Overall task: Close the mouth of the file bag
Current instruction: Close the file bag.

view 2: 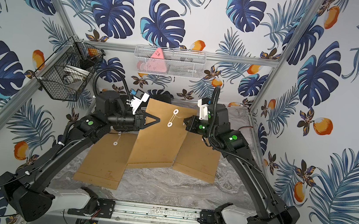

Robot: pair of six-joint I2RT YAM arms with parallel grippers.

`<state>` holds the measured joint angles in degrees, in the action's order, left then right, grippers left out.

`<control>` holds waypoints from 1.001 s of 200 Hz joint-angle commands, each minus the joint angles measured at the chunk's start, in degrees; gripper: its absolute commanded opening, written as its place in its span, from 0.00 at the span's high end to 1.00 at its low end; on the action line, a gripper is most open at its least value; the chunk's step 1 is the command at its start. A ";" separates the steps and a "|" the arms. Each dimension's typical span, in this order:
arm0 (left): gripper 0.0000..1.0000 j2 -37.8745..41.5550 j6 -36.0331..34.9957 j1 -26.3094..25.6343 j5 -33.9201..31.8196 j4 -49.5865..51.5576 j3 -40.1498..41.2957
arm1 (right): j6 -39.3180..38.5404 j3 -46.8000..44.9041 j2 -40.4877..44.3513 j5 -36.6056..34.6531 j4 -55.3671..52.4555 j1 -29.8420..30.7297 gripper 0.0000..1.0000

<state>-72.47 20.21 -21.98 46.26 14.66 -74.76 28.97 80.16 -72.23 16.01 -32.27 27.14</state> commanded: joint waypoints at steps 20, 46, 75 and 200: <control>1.00 0.74 -2.53 -0.07 1.26 0.10 1.06 | -2.43 5.09 -2.22 3.08 -6.15 -3.40 1.00; 1.00 0.68 -3.23 -0.03 0.40 0.90 0.99 | -1.85 7.08 -3.45 6.01 -6.99 -3.48 1.00; 1.00 0.35 -3.16 -0.08 0.49 0.63 1.02 | -1.46 8.53 -4.11 6.70 -7.58 -3.49 1.00; 1.00 -1.18 -2.63 -2.67 -1.42 -0.16 3.59 | 0.54 15.01 -8.09 8.90 -8.14 -2.12 1.00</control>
<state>-73.36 17.93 -24.10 45.15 16.51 -71.29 28.73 93.86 -79.68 23.46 -40.75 24.23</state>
